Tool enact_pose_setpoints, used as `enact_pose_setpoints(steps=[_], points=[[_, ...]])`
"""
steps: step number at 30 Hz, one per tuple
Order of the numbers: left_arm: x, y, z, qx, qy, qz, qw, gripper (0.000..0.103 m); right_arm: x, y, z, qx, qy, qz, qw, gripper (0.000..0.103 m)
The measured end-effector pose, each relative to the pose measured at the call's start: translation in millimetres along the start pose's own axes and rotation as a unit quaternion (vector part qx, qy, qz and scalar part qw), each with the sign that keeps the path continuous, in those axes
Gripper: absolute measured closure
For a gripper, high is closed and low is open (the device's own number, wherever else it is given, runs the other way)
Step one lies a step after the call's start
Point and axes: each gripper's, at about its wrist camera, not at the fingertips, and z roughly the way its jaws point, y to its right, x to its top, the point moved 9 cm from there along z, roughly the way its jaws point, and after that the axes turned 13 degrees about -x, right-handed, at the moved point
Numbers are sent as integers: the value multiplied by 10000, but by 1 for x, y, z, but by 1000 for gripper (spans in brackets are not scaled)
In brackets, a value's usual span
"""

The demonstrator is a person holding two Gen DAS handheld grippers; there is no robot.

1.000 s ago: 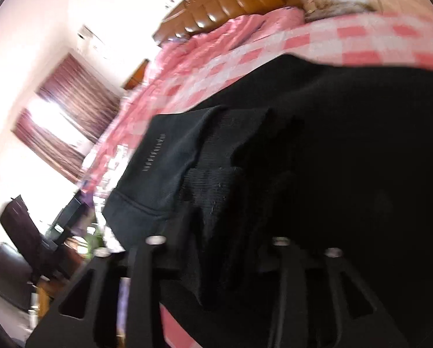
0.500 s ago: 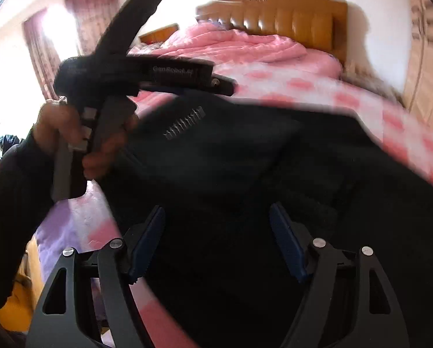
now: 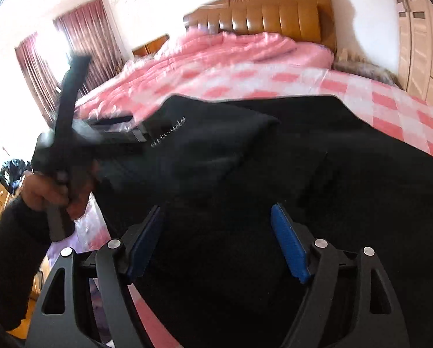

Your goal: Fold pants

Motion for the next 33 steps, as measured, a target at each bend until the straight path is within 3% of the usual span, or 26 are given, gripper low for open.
enact_pose_setpoints(steps=[3,7,11,12,14,16,20,25,33], points=[[1,7,-7,144,87,243,9996,2,16,13,-14,-137,204,4,9997,28],[6,23,-21,175,275,584,9978,2,38,71,-22,-814,373,392,9952,21],[1,29,-16,194,165,704,9972,2,24,135,0,-1879,-248,520,9805,18],[-2,27,-13,233,109,688,9973,2,12,153,10,-2108,-605,584,9739,17],[-5,25,-8,251,40,637,9976,2,-3,168,17,-2044,-889,744,9720,16],[-6,23,-5,238,21,580,9980,2,-6,171,8,-1872,-844,859,9749,15],[-5,24,-8,372,24,661,9971,2,-7,183,-21,-1951,-550,1031,9738,15],[-6,32,-20,518,68,785,9955,2,-40,207,-28,-2541,-960,713,9598,15],[-30,66,-48,499,156,897,9946,2,-50,202,-79,-2424,-450,837,9655,15]])
